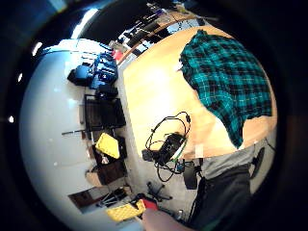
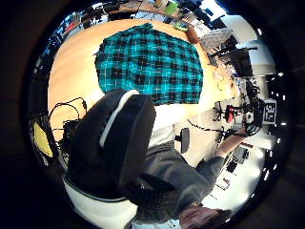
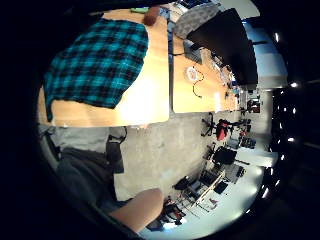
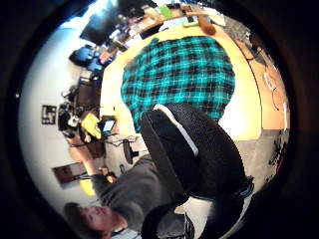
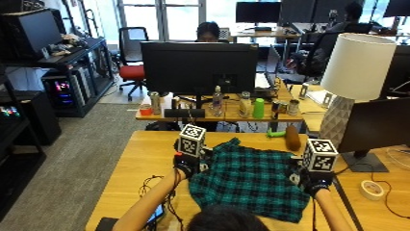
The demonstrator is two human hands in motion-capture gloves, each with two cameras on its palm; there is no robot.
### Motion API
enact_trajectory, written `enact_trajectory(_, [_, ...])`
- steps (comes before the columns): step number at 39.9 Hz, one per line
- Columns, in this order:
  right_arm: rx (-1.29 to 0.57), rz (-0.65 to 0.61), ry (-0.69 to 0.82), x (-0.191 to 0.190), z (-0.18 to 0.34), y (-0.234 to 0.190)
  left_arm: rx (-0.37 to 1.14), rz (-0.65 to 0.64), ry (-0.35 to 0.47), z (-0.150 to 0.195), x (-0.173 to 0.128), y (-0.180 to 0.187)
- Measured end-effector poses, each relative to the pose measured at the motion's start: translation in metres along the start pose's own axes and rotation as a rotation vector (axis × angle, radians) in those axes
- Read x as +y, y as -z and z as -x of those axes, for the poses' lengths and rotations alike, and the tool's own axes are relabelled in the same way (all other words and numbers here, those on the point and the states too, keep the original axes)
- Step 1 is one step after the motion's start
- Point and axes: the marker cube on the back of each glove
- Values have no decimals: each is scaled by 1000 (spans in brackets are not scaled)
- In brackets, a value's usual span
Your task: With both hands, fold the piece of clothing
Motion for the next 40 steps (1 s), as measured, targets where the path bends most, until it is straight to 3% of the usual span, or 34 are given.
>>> enact_trajectory(30, [44,53,-33,1,-18,-18,-1,30,-55,-9,-7,-14])
enact_trajectory(40, [24,103,-17,-13,-11,-37,-25,88,-196,-30,-21,-59])
